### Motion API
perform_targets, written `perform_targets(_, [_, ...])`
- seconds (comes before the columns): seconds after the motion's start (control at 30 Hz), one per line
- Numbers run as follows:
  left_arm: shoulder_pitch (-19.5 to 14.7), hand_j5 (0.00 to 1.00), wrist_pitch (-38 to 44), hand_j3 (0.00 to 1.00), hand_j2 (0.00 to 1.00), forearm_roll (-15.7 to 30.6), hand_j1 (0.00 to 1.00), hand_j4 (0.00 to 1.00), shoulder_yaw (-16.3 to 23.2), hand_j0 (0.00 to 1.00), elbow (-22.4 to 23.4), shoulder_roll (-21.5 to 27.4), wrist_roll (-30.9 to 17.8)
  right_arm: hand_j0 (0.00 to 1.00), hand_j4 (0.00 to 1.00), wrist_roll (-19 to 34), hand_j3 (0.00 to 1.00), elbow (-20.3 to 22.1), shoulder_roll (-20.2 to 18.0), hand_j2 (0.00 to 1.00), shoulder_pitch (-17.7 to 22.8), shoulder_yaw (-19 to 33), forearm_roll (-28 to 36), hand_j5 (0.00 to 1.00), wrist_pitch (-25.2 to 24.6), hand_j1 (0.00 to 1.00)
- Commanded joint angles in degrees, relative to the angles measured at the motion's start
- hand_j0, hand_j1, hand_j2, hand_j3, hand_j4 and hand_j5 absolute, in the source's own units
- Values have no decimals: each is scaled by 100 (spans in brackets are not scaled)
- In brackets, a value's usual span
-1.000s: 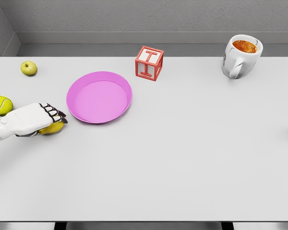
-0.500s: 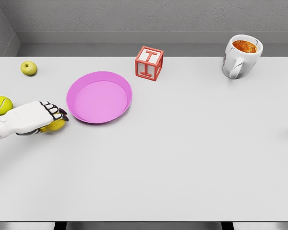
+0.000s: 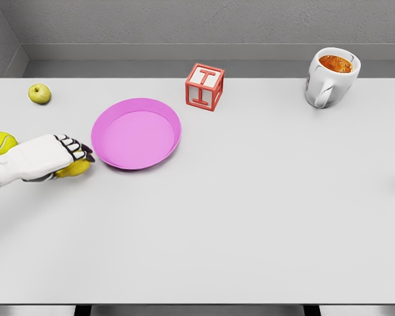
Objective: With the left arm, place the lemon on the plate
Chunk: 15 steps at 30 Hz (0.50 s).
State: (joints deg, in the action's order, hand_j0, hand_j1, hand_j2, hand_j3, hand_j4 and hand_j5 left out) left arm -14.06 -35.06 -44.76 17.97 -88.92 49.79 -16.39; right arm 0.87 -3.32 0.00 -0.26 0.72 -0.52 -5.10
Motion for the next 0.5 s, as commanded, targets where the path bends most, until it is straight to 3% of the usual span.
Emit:
perform_targets(0.0, [0,64,6,64,64,64,64,64,-13,64,-29,5,4,100,100,1,100,-2,0,100,9,-1,-1,100,0,100])
perform_targets(0.47, [-132,64,6,64,64,160,64,64,-13,64,-38,5,4,100,100,1,100,-2,0,100,0,-1,-1,100,0,100])
